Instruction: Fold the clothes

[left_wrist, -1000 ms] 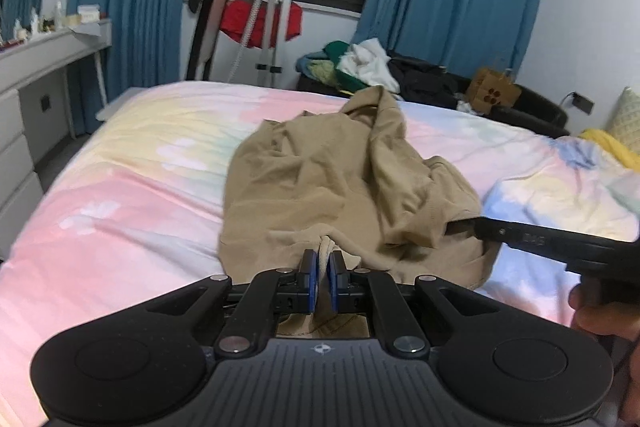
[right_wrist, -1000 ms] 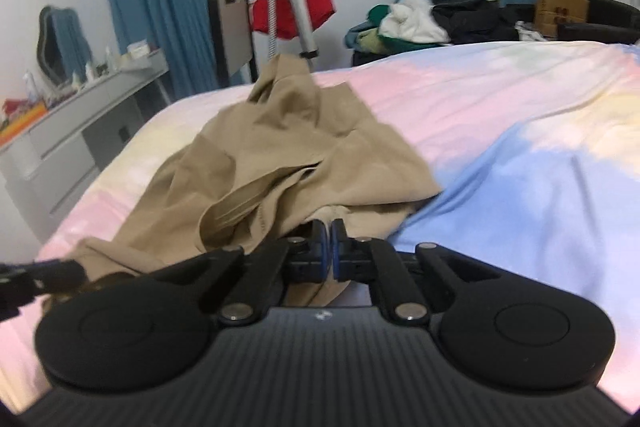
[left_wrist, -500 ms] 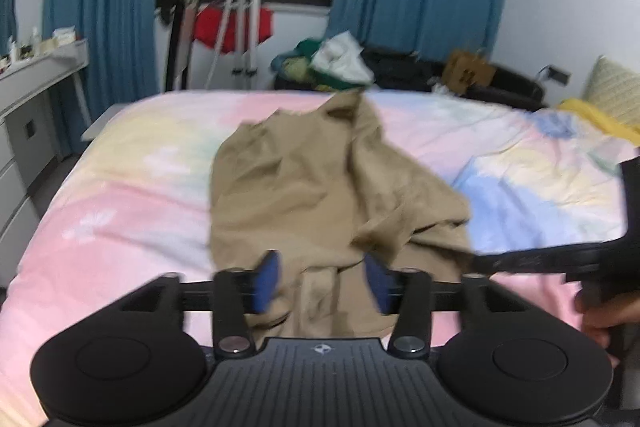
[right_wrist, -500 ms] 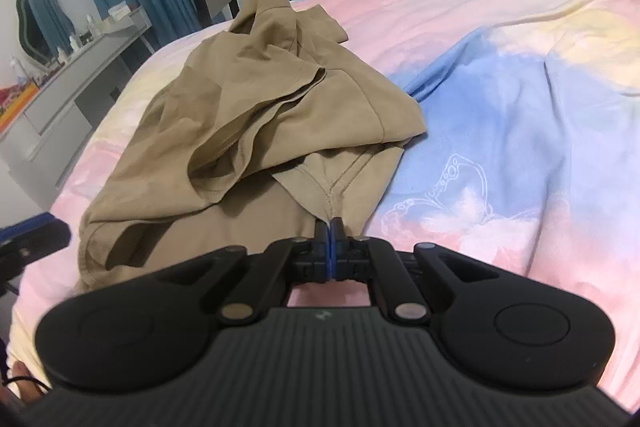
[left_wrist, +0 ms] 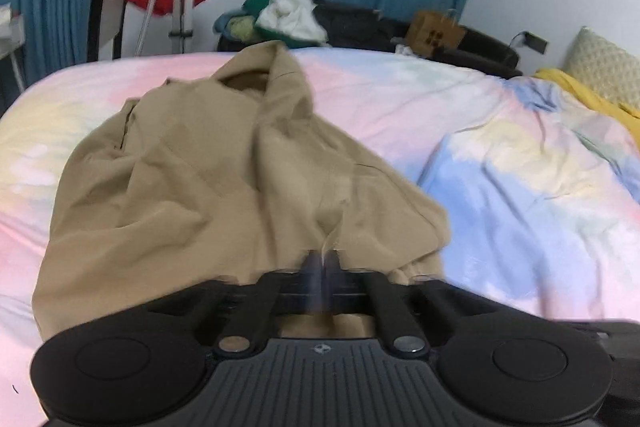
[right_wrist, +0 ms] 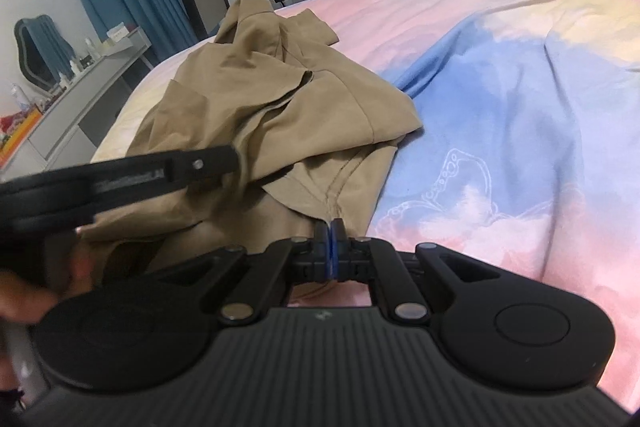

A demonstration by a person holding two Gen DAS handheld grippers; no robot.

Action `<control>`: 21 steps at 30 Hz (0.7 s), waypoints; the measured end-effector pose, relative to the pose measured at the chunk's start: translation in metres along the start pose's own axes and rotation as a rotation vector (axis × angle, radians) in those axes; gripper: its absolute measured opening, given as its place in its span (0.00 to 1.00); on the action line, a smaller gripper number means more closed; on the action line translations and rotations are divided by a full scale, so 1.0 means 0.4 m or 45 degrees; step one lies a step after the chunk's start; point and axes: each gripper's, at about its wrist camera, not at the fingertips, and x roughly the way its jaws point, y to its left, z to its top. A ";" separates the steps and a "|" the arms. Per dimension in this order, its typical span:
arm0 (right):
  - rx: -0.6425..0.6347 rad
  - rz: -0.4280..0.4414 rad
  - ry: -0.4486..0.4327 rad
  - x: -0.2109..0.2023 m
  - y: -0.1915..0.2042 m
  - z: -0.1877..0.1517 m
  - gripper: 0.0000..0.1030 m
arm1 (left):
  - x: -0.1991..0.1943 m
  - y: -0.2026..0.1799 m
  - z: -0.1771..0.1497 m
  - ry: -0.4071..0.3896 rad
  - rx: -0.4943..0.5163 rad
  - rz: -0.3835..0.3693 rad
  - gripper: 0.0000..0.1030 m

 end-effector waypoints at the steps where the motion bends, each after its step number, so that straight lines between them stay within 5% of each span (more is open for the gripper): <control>1: 0.013 0.006 0.001 0.001 -0.004 0.001 0.06 | -0.019 0.025 0.010 -0.036 -0.039 0.017 0.02; 11: 0.003 0.007 -0.022 -0.004 0.005 0.003 0.06 | -0.347 0.351 0.095 -0.446 -0.489 0.288 0.01; 21: -0.146 0.150 -0.006 -0.026 0.070 -0.004 0.06 | -0.368 0.429 0.055 -0.476 -0.587 0.383 0.01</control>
